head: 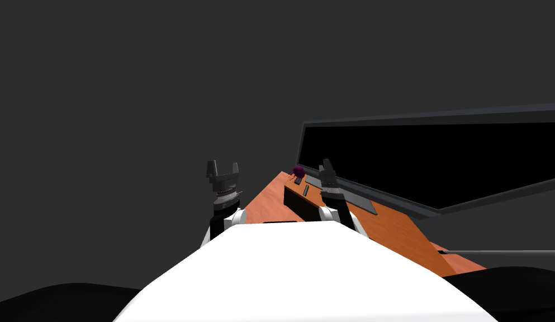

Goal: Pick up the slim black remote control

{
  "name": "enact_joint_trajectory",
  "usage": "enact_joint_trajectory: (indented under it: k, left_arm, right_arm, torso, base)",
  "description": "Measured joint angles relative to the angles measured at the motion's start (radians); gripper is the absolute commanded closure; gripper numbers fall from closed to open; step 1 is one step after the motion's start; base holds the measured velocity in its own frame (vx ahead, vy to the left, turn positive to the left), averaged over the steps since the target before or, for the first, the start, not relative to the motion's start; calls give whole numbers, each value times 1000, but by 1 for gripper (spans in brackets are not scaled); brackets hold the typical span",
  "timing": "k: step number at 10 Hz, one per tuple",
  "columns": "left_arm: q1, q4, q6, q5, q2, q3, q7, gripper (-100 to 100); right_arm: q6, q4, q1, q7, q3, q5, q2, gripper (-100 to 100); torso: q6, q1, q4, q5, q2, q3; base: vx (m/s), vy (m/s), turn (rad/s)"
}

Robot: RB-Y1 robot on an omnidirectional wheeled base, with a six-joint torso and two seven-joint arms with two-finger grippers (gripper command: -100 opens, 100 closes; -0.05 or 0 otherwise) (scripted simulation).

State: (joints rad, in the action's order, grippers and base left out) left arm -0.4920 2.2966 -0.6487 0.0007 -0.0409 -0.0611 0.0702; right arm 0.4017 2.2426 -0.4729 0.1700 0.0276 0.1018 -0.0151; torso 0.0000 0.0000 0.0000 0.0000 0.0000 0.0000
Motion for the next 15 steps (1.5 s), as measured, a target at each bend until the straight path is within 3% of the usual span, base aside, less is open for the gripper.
enact_joint_trajectory:
  k: [2,4,10,12,14,15]
  left_arm:
    - [0,0,0,0,0,0,0,0]
    - [0,0,0,0,0,0,0,0]
    - [0,0,0,0,0,0,0,0]
    - [0,0,0,0,0,0,0,0]
    - [0,0,0,0,0,0,0,0]
    - [0,0,0,0,0,0,0,0]
  right_arm:
    - [0,-16,-4,-7,-6,15,55,-100]
    - [13,-58,-5,8,-42,53,90,-100]
    - [60,-224,21,53,-130,162,247,-100]
    - [64,-284,43,70,-155,190,274,-100]
    - [85,-324,28,101,-199,237,330,-100]
    - [87,-349,41,110,-211,249,341,-100]
  torso:
    - [-1,-1,0,0,0,0]
    - [0,-1,0,0,0,0]
    - [0,-3,0,-1,0,0]
    - [0,-2,0,-1,0,0]
    - [0,-4,0,-1,0,0]
    - [0,-3,0,-1,0,0]
  base:
    - [-8,-14,175]
    - [-6,-18,123]
    - [-5,-32,206]
    - [-4,-33,232]
    - [-10,-45,203]
    - [-3,-11,7]
